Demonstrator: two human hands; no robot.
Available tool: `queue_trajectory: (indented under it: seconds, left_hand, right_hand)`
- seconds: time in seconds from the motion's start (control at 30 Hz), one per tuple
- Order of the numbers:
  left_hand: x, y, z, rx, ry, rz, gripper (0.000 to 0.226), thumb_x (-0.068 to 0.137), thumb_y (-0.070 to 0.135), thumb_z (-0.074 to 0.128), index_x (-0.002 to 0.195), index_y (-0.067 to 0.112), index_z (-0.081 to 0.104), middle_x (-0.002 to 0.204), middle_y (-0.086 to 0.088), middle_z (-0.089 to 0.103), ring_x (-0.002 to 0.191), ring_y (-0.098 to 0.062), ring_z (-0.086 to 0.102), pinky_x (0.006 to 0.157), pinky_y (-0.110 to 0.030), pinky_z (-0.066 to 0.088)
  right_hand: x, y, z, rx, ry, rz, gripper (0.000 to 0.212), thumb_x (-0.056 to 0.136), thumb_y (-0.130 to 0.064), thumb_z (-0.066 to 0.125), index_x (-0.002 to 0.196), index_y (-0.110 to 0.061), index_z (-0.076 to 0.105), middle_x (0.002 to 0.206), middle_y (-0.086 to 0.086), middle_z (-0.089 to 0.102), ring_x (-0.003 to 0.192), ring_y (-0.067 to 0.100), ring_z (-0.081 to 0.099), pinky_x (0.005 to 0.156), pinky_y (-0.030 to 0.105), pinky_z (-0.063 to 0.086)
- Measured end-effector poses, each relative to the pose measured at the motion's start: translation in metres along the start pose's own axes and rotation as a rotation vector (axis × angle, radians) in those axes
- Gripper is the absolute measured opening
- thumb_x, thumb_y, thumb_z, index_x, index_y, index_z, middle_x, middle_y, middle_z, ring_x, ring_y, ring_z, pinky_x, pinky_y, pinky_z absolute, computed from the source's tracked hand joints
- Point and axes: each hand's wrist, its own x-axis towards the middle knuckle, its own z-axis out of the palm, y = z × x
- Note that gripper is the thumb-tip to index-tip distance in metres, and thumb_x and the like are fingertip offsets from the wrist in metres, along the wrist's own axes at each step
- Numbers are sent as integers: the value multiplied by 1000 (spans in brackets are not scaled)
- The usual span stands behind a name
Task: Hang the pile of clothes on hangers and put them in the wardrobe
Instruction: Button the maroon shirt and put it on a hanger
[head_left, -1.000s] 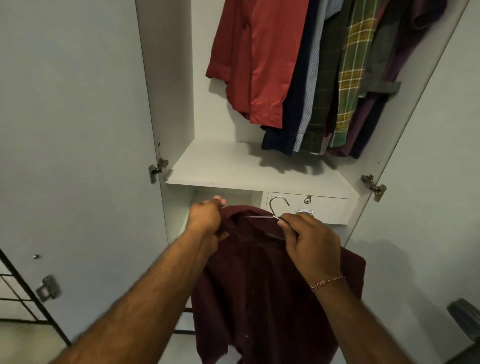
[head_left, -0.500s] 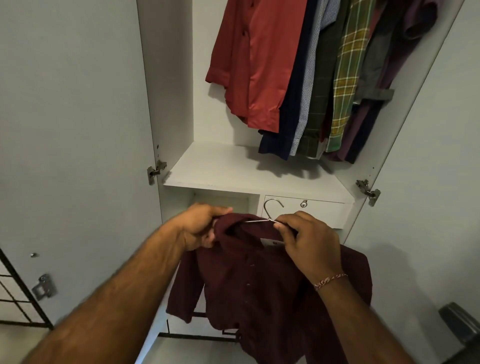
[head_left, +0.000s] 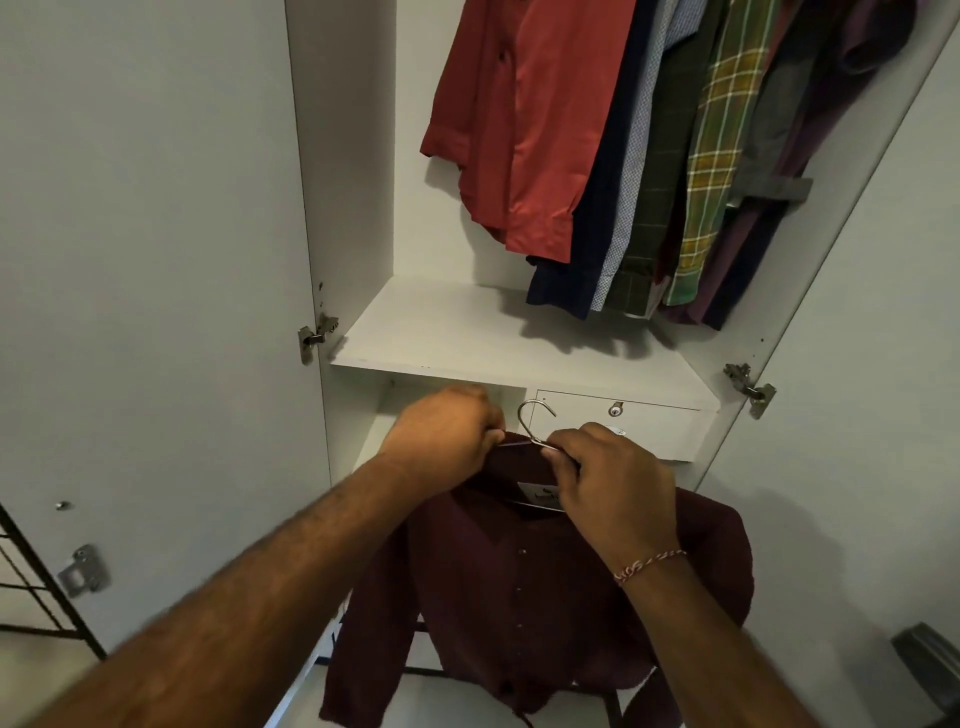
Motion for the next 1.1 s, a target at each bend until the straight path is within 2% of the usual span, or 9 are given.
queue_trajectory:
  seconds: [0.1, 0.17, 0.23, 0.43, 0.53, 0.67, 0.9, 0.97, 1.1]
  left_hand:
    - [7, 3, 3, -299, 20, -196, 21, 103, 28, 55, 93, 19, 71, 86, 2, 69, 80, -18, 64, 72, -30, 54]
    - [14, 1, 7, -835, -77, -431, 25, 101, 22, 60, 86, 5, 71, 81, -7, 68, 73, -22, 60, 61, -25, 45]
    - [16, -8, 8, -1207, -180, -577, 25, 90, 25, 70, 87, 0, 75, 87, -20, 64, 82, -31, 53, 66, -31, 40]
    - [13, -34, 2, -766, -232, -471, 32, 94, 41, 74, 75, 16, 70, 60, -2, 56, 49, -16, 44, 50, -22, 35]
    - [1, -31, 0, -837, -181, -415, 34, 95, 41, 72, 88, 9, 73, 70, -3, 65, 58, -14, 56, 50, -25, 46]
    - [-14, -31, 3, -808, -66, -351, 16, 94, 33, 76, 98, 18, 72, 91, -7, 71, 78, -22, 71, 59, -38, 63]
    - [-24, -27, 28, -621, 242, -530, 25, 92, 35, 76, 76, 17, 71, 67, 1, 71, 60, -19, 71, 62, -41, 64]
    - [-27, -23, 36, -783, 302, -608, 24, 97, 25, 70, 76, 15, 73, 71, -1, 73, 66, -20, 73, 63, -42, 65]
    - [-24, -9, 23, -1737, 250, -952, 13, 105, 17, 60, 95, 11, 66, 73, -5, 66, 59, -14, 65, 58, -32, 61]
  right_hand:
    - [0, -4, 2, -31, 20, -50, 12, 95, -40, 67, 97, -31, 74, 82, -10, 65, 70, 15, 63, 52, 24, 42]
    - [0, -4, 5, -10, 33, -72, 14, 96, -38, 66, 103, -29, 74, 86, -9, 66, 74, 16, 64, 54, 27, 48]
    - [2, -1, 6, 43, 30, -67, 17, 97, -37, 67, 108, -28, 75, 91, -8, 68, 79, 17, 66, 59, 31, 53]
    - [1, -8, 10, 84, 3, -73, 13, 97, -37, 66, 103, -29, 75, 86, -9, 68, 77, 15, 65, 59, 30, 52]
    - [0, -12, 13, 46, 13, -31, 14, 96, -37, 65, 100, -29, 75, 83, -9, 67, 74, 16, 64, 56, 30, 50]
    - [0, -8, 11, 60, 42, 27, 11, 95, -35, 67, 98, -28, 75, 83, -8, 67, 72, 18, 65, 56, 30, 51]
    - [6, -15, 13, 38, 79, 115, 9, 92, -31, 71, 98, -26, 75, 82, -4, 68, 72, 22, 66, 59, 28, 46]
    - [7, -16, 15, 44, 72, 99, 9, 93, -32, 70, 98, -26, 75, 83, -5, 68, 73, 22, 65, 59, 29, 48]
    - [7, -14, 21, 94, 59, 73, 11, 95, -35, 67, 100, -28, 74, 84, -6, 68, 74, 21, 66, 59, 29, 49]
